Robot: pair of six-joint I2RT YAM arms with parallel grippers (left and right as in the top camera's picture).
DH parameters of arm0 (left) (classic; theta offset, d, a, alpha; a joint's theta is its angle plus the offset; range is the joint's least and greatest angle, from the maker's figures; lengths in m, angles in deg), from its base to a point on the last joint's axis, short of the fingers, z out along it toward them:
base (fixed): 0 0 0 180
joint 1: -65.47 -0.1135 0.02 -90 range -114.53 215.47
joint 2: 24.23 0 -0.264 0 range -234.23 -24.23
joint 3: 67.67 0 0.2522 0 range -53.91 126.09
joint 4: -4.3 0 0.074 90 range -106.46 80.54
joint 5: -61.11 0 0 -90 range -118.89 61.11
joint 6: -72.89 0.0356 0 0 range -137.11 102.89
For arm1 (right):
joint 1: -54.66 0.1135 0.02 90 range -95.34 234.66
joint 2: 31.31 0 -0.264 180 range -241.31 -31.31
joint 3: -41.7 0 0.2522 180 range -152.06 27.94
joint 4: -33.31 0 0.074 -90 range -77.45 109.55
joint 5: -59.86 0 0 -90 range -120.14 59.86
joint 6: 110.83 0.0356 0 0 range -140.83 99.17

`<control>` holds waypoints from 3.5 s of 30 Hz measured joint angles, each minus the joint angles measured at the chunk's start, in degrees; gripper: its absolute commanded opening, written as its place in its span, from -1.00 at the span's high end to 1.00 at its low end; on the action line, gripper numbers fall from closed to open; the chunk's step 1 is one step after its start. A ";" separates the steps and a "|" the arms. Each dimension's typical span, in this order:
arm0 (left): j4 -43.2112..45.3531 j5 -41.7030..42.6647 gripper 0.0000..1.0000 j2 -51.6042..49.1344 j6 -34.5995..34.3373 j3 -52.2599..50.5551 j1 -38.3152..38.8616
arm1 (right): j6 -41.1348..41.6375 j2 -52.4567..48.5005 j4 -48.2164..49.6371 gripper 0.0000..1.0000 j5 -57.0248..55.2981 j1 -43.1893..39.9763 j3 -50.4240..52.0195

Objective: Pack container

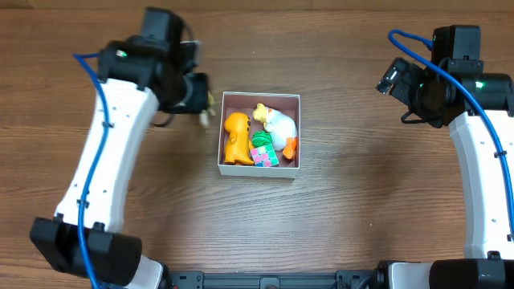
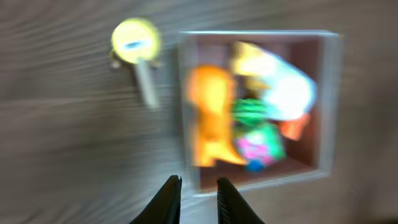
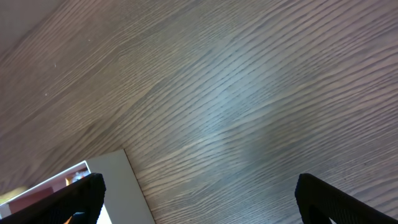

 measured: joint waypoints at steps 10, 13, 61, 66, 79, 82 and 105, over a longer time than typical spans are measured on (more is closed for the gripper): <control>5.62 -13.20 -0.11 -6.62 -9.60 -0.04 20.55 | 0.00 0.00 -0.04 -1.00 0.02 -0.02 0.00; 5.86 -16.33 -0.02 -6.62 -13.60 -0.04 16.39 | 0.02 0.00 -0.04 -1.00 0.02 0.00 0.00; 37.20 -6.67 0.47 -14.71 -47.34 -30.36 -2.73 | 0.00 0.00 -0.13 -1.00 0.00 0.00 0.02; 36.57 -5.88 0.87 -15.32 -46.66 -30.18 -2.73 | 0.00 0.00 -0.13 -1.00 0.02 -0.02 0.02; 20.90 -5.18 0.80 -8.26 -29.79 -25.24 -5.31 | 0.00 0.00 -0.11 -1.00 0.02 0.00 0.02; 18.32 -5.25 0.81 -0.07 -23.02 -19.52 -4.09 | 0.00 0.00 -0.11 -1.00 0.02 -0.02 0.02; 11.13 -8.02 0.03 -5.11 -9.97 -10.29 15.32 | 0.02 0.00 -0.13 -1.00 0.02 0.00 0.02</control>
